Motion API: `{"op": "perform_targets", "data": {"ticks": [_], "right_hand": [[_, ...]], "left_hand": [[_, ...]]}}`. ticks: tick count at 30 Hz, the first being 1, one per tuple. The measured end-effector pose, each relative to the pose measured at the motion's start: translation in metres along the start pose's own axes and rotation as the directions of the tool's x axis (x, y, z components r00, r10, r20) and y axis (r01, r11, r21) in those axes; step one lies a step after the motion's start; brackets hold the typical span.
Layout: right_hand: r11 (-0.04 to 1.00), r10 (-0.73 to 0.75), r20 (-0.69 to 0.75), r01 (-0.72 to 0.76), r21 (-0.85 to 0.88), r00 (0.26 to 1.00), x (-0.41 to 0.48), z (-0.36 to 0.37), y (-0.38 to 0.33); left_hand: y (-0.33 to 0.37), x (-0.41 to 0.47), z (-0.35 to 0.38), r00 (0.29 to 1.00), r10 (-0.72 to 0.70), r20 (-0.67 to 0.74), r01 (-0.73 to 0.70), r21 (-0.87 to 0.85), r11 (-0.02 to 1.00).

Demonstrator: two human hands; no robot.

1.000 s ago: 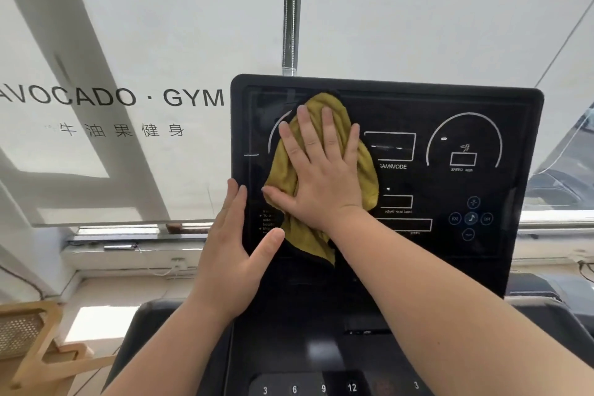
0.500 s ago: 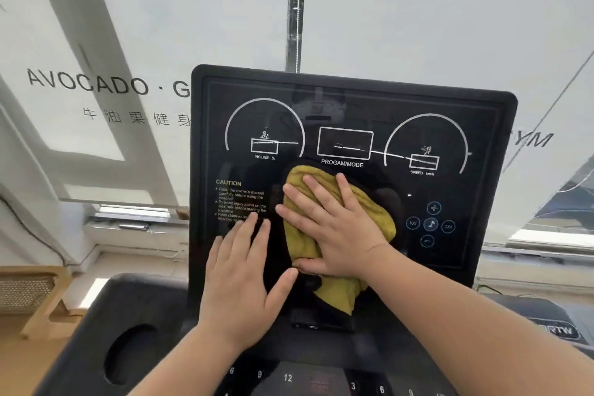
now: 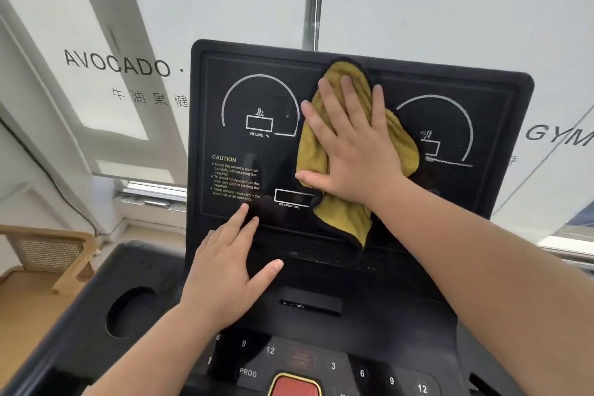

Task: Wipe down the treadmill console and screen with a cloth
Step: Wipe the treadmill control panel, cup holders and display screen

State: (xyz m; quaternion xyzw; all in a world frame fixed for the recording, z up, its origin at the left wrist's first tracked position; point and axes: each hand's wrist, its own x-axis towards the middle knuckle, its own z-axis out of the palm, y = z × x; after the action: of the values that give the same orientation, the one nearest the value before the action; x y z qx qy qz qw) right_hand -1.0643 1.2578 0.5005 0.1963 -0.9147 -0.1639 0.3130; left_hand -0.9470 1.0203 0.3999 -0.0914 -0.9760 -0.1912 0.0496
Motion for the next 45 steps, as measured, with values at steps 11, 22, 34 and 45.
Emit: {"op": "perform_targets", "data": {"ticks": [11,22,34,45], "right_hand": [[0.932,-0.359,0.094,0.352,0.082,0.929,-0.095,0.043,-0.054],[0.984,-0.173,0.199,0.160,0.077,0.965,-0.160,0.050,-0.069],[0.910,-0.320,0.220,0.235,0.341,0.922,-0.127,0.039,-0.130],[0.929,0.059,0.266,-0.150,0.339,0.962,-0.231,0.031,-0.073]], "left_hand": [[0.004,0.002,0.016,0.999,0.013,-0.043,-0.008,0.111,0.994],[-0.024,-0.018,0.025,0.992,0.067,-0.108,-0.064,0.036,0.997],[-0.040,-0.039,0.030,0.998,0.033,-0.054,-0.029,0.062,0.998],[-0.021,-0.047,0.058,1.000,-0.004,-0.016,0.005,0.048,0.999]]}}
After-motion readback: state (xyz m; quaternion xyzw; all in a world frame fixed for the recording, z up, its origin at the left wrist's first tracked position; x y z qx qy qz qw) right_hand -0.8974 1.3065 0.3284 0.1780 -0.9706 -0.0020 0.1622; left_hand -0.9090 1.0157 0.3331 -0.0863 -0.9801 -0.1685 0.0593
